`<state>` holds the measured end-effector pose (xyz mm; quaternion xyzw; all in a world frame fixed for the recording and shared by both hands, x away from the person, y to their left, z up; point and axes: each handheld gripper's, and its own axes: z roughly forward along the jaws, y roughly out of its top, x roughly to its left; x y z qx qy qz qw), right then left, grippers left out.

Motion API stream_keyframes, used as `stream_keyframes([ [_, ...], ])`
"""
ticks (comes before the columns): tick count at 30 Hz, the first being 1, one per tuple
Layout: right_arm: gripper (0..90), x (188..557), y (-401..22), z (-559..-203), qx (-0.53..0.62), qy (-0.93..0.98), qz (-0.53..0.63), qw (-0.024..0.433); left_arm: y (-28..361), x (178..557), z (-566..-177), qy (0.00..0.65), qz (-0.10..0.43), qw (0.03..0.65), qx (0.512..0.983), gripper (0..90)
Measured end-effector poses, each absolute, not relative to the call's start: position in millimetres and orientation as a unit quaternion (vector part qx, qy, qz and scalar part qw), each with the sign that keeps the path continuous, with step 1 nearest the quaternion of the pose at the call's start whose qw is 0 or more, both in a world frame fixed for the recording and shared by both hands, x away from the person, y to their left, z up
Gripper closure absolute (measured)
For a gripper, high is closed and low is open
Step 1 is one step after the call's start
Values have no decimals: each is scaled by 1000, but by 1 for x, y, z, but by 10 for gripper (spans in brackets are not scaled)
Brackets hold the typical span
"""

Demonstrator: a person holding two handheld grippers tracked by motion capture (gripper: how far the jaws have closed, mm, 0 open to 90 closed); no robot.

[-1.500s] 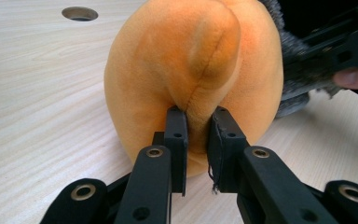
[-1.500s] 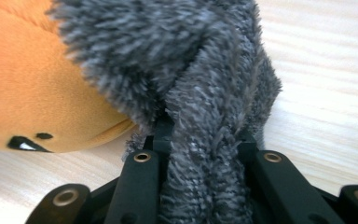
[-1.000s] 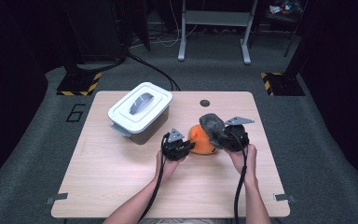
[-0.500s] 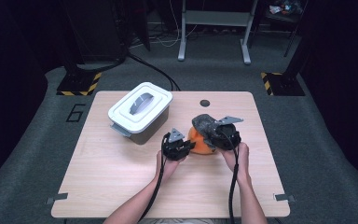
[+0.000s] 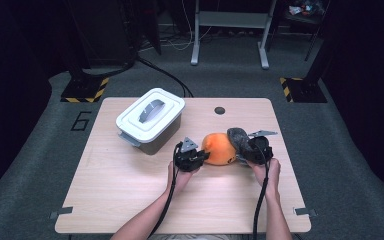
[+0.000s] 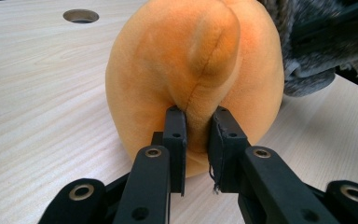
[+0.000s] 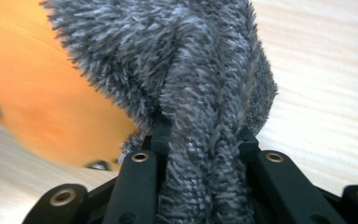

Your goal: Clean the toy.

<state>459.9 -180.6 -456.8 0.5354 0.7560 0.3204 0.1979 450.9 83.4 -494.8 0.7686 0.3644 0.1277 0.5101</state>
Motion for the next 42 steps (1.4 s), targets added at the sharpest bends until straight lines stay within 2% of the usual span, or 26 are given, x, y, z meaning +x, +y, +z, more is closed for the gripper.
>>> stream_keyframes([
  [8,699,468,-193,-483,554,757,298,176,84,451,-495,366,128,507,769,784],
  [15,701,451,-193,-449,539,748,327,206,85,452,-495,368,130,505,770,784],
  [20,702,436,-174,-422,498,762,350,220,85,453,-495,369,128,506,769,784],
  [27,707,443,-143,-426,478,786,327,217,86,453,-494,372,126,510,765,775],
  [30,709,449,-144,-430,486,779,332,214,88,455,-495,370,124,520,760,717],
  [34,710,454,-148,-432,488,779,328,218,91,457,-496,370,123,516,762,551],
  [37,710,457,-150,-433,493,776,328,217,91,462,-503,377,112,511,764,467],
  [40,711,459,-150,-433,493,777,328,215,89,466,-507,370,110,511,768,468],
  [42,711,459,-150,-434,495,776,329,212,87,465,-508,362,120,508,772,545],
])
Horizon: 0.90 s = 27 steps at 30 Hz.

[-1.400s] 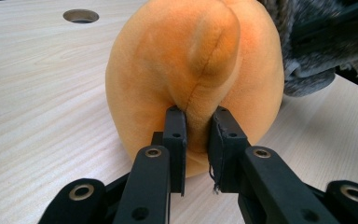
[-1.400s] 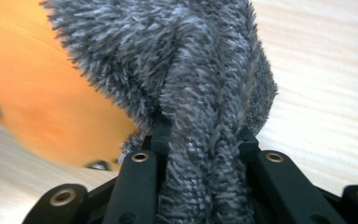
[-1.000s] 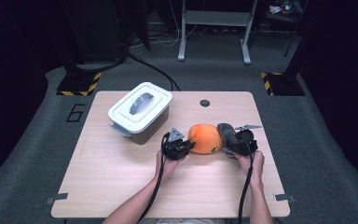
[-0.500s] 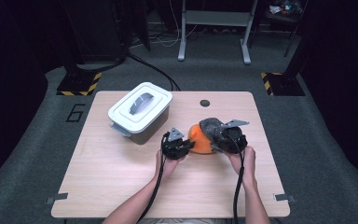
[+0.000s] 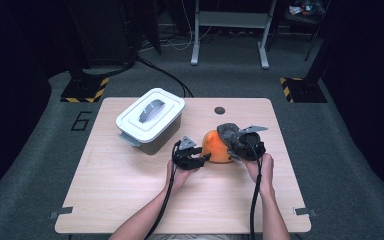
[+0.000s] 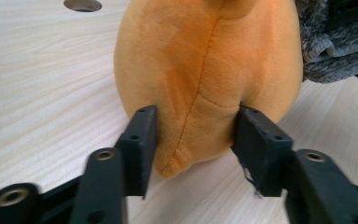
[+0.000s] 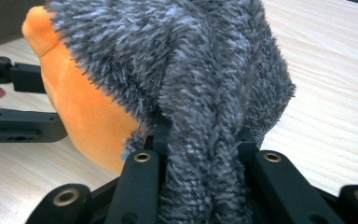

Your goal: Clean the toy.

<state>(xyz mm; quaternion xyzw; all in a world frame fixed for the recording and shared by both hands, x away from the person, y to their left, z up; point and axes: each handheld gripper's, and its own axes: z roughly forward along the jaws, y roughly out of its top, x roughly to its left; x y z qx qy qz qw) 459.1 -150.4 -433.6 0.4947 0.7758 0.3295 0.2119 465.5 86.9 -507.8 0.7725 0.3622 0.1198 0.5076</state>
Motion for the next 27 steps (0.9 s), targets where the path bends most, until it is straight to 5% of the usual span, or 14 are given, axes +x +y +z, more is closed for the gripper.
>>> stream_keyframes([
  [4,711,459,-151,-434,492,776,333,212,86,465,-508,364,124,508,771,722],
  [8,712,455,-152,-429,491,772,341,217,88,463,-505,361,126,508,772,794],
  [19,712,437,-138,-402,448,780,376,221,90,454,-492,331,128,518,778,809],
  [27,712,448,-122,-418,443,791,358,222,91,456,-496,345,125,515,774,808],
])
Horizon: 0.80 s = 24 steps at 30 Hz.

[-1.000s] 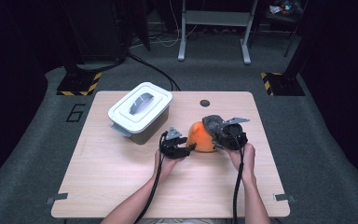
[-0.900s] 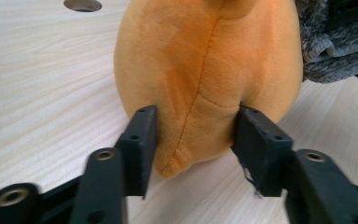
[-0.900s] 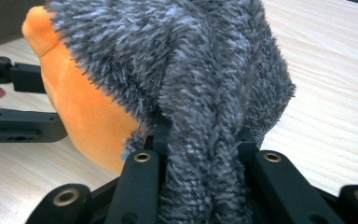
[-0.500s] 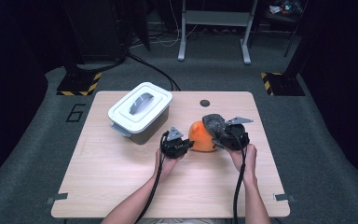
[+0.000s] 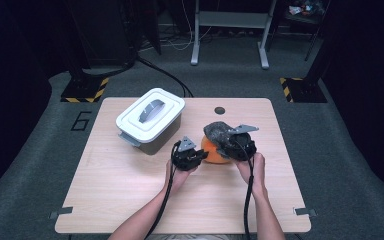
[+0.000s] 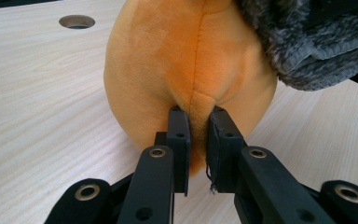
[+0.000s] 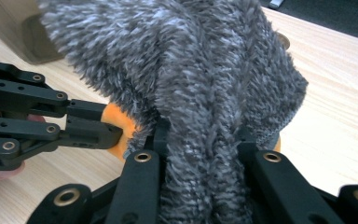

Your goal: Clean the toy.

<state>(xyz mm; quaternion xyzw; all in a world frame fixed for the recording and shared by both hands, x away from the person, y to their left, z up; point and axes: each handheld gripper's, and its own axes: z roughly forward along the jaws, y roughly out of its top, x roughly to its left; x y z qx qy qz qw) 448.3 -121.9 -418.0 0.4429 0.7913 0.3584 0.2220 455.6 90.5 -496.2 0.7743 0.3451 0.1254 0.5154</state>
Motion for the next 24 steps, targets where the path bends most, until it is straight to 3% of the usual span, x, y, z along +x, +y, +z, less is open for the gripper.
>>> stream_keyframes([
  [11,712,462,-164,-445,501,766,356,190,90,456,-498,350,118,521,770,807],
  [24,711,475,-183,-477,552,755,312,164,91,458,-499,343,124,520,773,806],
])
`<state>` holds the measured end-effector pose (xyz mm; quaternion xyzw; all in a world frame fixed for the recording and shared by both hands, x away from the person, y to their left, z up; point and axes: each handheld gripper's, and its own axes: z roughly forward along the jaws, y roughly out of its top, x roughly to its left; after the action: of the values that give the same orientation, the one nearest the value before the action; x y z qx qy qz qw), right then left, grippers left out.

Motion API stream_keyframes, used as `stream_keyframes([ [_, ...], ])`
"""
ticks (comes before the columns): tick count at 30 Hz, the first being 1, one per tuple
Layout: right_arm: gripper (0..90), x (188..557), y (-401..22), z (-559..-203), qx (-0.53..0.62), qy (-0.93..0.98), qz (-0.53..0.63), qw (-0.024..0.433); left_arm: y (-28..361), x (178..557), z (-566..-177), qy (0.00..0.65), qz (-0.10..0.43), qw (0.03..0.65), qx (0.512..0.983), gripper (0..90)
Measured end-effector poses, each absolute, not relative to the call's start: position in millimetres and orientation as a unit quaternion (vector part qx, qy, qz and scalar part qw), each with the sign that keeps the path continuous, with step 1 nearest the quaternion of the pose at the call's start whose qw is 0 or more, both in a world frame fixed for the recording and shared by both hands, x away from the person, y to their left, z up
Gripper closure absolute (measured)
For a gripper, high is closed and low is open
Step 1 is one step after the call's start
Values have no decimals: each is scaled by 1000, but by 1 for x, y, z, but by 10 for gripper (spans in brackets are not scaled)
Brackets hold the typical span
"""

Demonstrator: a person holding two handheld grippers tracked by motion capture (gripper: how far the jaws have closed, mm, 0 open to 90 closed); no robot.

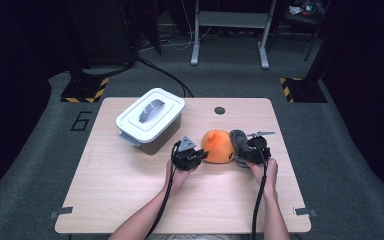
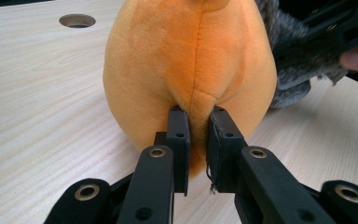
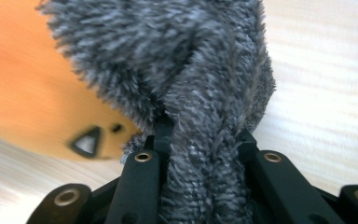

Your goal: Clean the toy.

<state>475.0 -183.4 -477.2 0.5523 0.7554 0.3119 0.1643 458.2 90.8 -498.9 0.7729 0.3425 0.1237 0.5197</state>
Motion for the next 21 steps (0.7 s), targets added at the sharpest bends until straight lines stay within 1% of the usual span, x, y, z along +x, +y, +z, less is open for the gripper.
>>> stream_keyframes([
  [2,712,477,-185,-485,565,759,287,152,91,458,-499,342,124,520,773,806],
  [4,713,477,-188,-486,559,761,292,154,91,458,-499,343,124,520,772,806],
  [7,715,470,-191,-473,553,759,298,172,91,457,-498,348,118,521,770,805],
  [12,715,454,-192,-441,527,754,343,191,90,456,-497,337,130,519,775,804],
  [17,713,444,-169,-413,482,766,376,198,87,454,-495,329,140,513,780,803],
  [21,714,445,-146,-405,458,780,378,197,87,453,-494,326,139,513,782,801],
])
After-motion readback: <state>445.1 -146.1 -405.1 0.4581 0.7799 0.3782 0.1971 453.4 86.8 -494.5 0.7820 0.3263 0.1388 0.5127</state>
